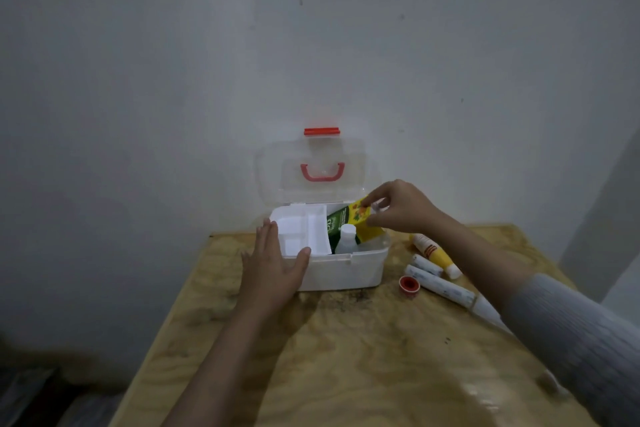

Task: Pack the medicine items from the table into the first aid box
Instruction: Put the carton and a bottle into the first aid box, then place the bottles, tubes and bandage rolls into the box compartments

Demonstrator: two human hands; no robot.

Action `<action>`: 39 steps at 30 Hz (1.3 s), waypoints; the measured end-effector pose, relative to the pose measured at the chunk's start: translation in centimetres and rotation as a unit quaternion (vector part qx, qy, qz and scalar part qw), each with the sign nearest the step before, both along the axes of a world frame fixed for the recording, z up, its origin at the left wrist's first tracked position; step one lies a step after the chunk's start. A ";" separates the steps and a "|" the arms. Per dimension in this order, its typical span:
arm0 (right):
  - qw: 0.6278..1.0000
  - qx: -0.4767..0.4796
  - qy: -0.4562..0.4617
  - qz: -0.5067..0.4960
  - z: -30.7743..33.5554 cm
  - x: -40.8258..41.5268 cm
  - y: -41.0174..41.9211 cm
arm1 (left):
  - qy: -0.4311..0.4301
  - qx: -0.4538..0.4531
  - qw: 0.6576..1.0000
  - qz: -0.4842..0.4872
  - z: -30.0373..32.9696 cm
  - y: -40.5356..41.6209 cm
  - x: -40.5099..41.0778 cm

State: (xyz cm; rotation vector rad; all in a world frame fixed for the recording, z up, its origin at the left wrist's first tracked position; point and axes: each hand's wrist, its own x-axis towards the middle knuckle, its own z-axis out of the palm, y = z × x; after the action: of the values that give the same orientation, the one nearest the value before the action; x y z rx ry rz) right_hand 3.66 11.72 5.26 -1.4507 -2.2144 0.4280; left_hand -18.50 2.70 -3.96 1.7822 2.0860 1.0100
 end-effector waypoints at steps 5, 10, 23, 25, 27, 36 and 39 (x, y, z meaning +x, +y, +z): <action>0.997 -0.062 -0.046 0.021 -0.2 -1.7 1.3 | -0.007 -0.001 1.000 0.004 0.0 0.1 0.1; 0.984 -0.116 -0.126 0.043 -1.7 -3.4 2.8 | -0.017 0.000 1.000 0.008 -0.1 0.1 0.3; 0.962 -0.224 -0.149 0.055 -2.5 -5.0 4.3 | -0.041 0.025 0.999 0.018 -0.6 0.3 0.4; 0.959 -0.237 -0.144 0.063 -1.9 -4.6 4.4 | -0.047 0.027 0.998 0.023 -0.6 0.2 0.5; 0.963 -0.237 -0.116 0.058 -1.1 -4.0 4.2 | -0.047 0.028 0.998 0.024 -0.5 0.2 0.5; 0.993 -0.109 0.036 0.006 2.5 6.4 -2.2 | -0.044 0.031 0.998 0.020 -0.3 0.2 0.2; 0.994 -0.102 -0.035 -0.023 1.1 10.4 -5.1 | -0.044 0.036 0.998 0.014 -0.3 0.3 0.2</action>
State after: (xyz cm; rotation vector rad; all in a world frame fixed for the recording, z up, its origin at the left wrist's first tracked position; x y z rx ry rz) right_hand 14.03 6.61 6.35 -1.6418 -2.2407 0.6117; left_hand -18.28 2.96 -4.26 1.7136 2.0521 1.1627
